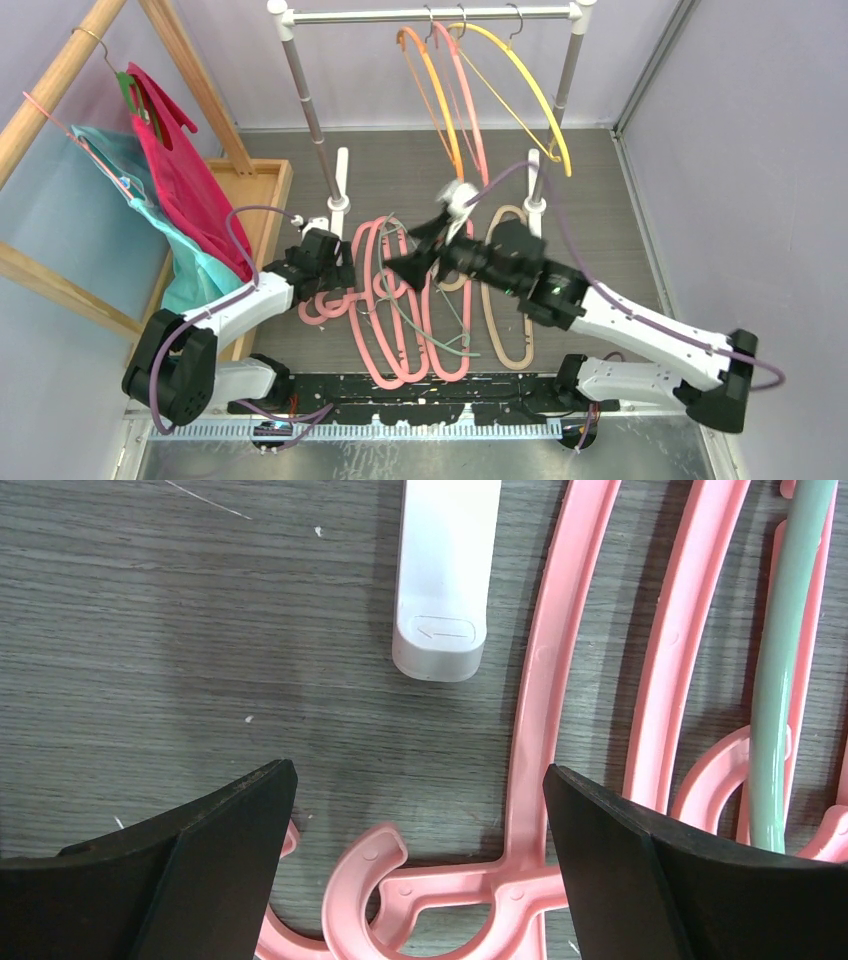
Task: Organize the hangers
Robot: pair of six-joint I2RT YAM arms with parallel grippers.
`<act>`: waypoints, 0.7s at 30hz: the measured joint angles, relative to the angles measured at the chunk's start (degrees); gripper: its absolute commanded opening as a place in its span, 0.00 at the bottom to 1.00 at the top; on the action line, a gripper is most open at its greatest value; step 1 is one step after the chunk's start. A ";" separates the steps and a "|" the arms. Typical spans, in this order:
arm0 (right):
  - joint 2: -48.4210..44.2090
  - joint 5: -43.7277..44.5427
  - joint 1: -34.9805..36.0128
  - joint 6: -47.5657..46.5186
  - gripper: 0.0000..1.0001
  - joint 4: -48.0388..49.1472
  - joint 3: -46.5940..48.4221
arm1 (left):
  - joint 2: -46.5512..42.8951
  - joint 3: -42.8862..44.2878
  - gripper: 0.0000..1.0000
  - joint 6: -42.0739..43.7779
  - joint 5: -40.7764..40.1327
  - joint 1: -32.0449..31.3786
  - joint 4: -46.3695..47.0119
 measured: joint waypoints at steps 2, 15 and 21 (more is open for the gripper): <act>2.62 1.88 5.31 -2.34 0.80 -2.34 -0.83 | 0.22 0.00 0.98 0.00 0.00 0.00 -0.02; 16.09 8.31 10.03 -4.11 0.65 -8.37 -11.52 | -0.81 0.00 0.98 -0.26 -0.48 0.00 -0.13; 25.09 8.35 10.03 -3.89 0.65 -7.48 -15.10 | -1.38 0.00 0.98 -0.37 -0.66 0.00 -0.13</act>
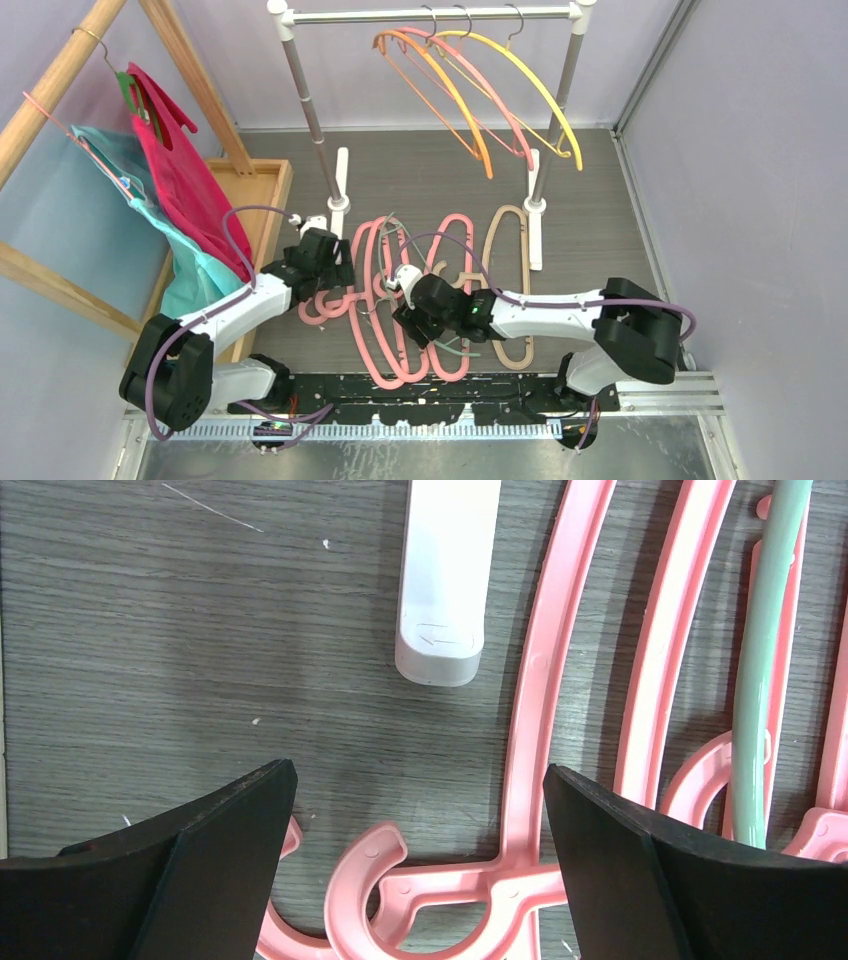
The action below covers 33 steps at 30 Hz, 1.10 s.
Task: Organize the hangers
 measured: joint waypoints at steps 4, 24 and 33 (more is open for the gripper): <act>2.93 0.44 -0.02 0.02 0.64 1.25 -0.63 | -0.02 0.00 0.98 -0.04 0.00 0.00 0.00; 5.77 2.19 -0.22 3.30 0.24 7.28 -1.75 | -0.90 -0.04 0.98 -0.09 -0.02 0.00 0.02; 1.01 4.33 -0.26 4.17 0.01 4.33 -2.82 | -1.64 -0.15 0.98 -0.13 -0.09 0.00 0.00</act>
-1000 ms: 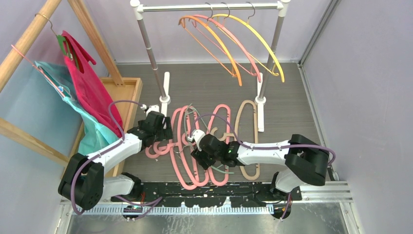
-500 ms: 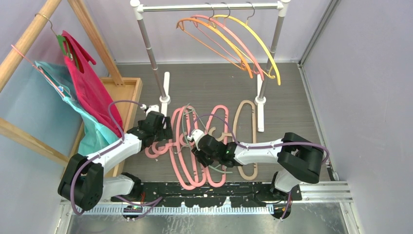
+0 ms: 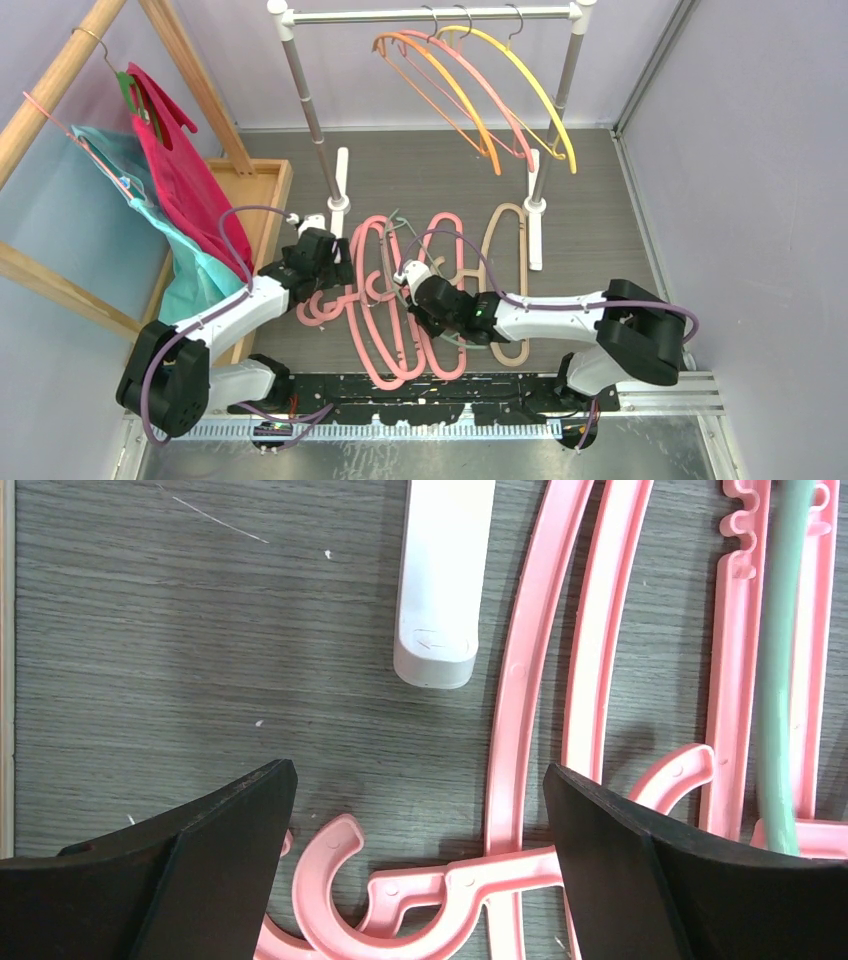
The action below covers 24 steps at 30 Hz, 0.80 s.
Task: Organize the hangers
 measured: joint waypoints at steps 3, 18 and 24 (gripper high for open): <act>-1.99 0.24 -0.09 0.33 0.01 -1.16 0.00 | -0.48 -0.04 0.98 -0.02 -0.22 0.00 -0.02; -16.98 4.20 -7.78 3.43 0.01 -1.75 3.41 | -5.18 -1.07 0.98 -3.13 -4.26 0.00 -2.36; -13.51 -2.47 -11.74 6.45 0.01 2.93 11.17 | -5.29 -1.40 0.98 -4.48 -5.29 0.00 -2.89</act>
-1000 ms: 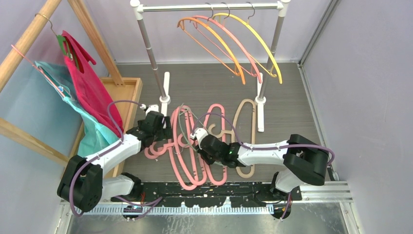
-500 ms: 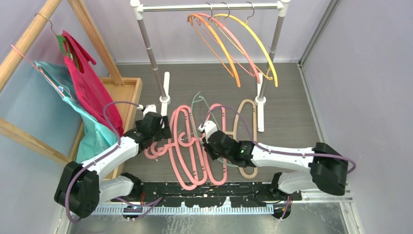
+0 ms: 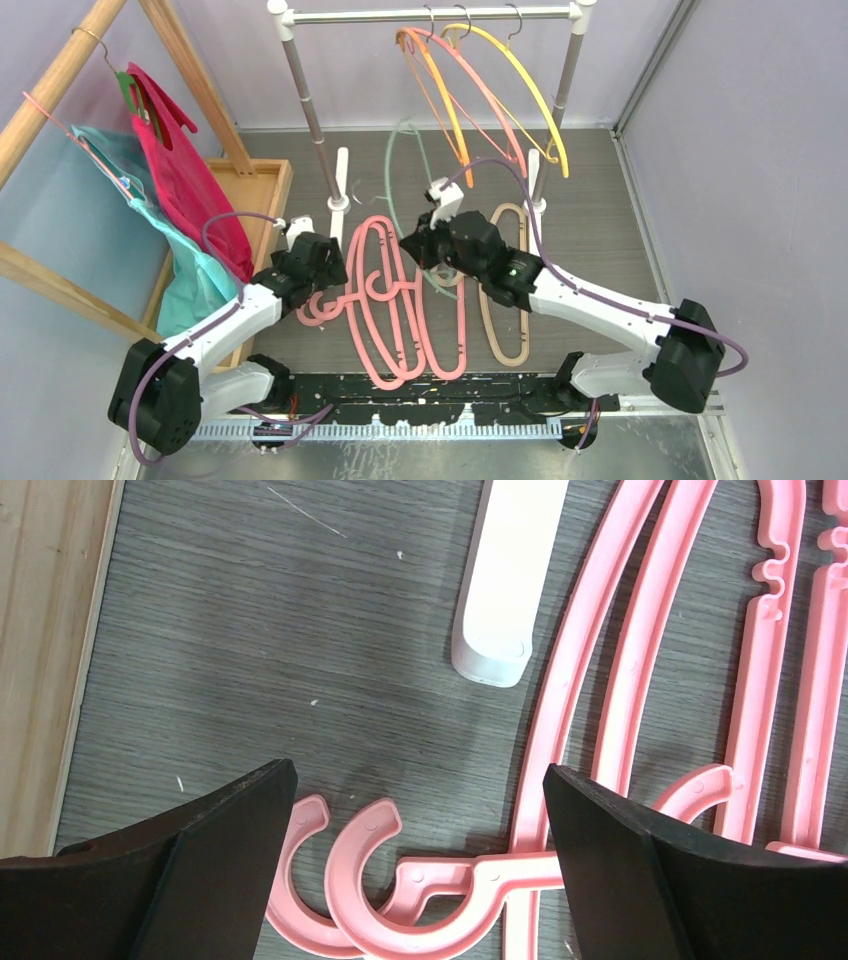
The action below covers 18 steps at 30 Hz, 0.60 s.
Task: Organize the hangers
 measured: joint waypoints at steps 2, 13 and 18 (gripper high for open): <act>2.64 -2.93 -0.13 1.03 0.01 1.57 3.78 | 0.00 0.00 0.98 0.00 -0.11 0.00 -0.22; 11.30 -13.75 -0.07 5.25 0.01 7.82 13.31 | -0.74 -0.76 0.98 0.00 -0.17 0.00 -0.31; 13.33 -13.90 -0.37 6.14 0.01 9.70 18.82 | -0.74 -0.85 0.98 0.00 -0.15 0.00 -0.28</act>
